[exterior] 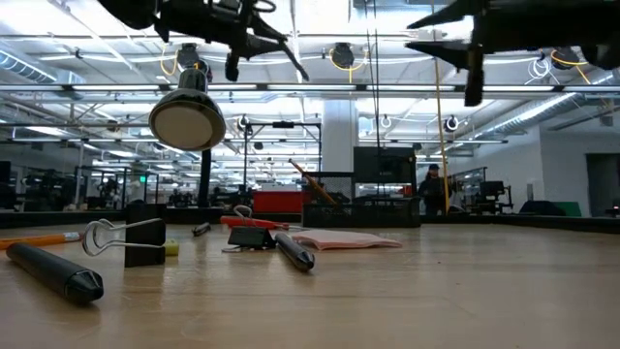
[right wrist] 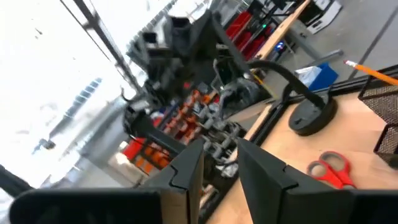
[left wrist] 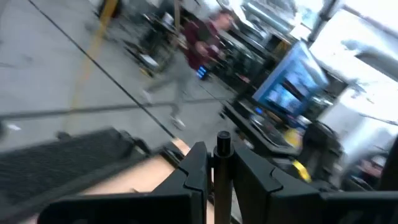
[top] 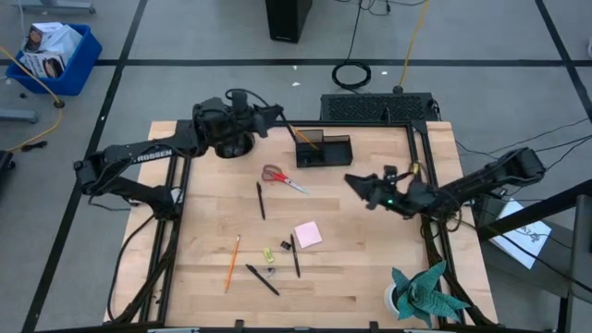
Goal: Pick and place office supplies into organizer
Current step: Put the black pen into the black desk organizer
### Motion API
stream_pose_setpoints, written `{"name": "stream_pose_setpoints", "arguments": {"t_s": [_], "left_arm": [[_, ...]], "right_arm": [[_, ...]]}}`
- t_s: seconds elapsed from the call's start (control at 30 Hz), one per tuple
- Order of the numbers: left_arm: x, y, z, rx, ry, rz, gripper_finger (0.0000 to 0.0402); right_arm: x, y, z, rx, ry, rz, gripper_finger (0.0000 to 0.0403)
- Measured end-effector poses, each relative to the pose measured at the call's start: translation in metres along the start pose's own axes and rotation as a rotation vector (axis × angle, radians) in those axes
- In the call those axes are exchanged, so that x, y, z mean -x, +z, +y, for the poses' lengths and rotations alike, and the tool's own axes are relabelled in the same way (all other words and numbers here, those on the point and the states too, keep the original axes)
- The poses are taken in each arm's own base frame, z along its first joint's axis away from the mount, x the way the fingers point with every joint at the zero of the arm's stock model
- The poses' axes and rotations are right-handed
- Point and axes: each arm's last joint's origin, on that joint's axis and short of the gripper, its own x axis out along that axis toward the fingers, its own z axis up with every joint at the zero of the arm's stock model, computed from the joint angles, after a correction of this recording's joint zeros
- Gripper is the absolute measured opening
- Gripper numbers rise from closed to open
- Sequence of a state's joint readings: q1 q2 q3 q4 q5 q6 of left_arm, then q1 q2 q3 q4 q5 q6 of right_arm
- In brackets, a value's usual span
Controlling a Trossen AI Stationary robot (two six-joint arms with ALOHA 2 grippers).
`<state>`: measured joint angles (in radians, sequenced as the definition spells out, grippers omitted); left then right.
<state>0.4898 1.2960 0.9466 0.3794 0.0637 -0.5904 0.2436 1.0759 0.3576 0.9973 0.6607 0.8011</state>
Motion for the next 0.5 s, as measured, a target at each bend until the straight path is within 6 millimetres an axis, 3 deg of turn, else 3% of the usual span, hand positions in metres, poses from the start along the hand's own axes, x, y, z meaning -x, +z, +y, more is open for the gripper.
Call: {"name": "stream_pose_setpoints", "arguments": {"t_s": [0.27, 0.5], "left_arm": [[-0.031, -0.013, 0.015, 0.001, 0.019, -0.046, 0.0048], [-0.075, -0.024, 0.001, -0.215, 0.011, 0.042, 0.005]], "right_arm": [[0.025, 0.011, -0.017, -0.042, 0.022, -0.047, 0.0089], [0.032, 0.009, -0.027, -0.075, 0.01, -0.035, 0.0089]]}}
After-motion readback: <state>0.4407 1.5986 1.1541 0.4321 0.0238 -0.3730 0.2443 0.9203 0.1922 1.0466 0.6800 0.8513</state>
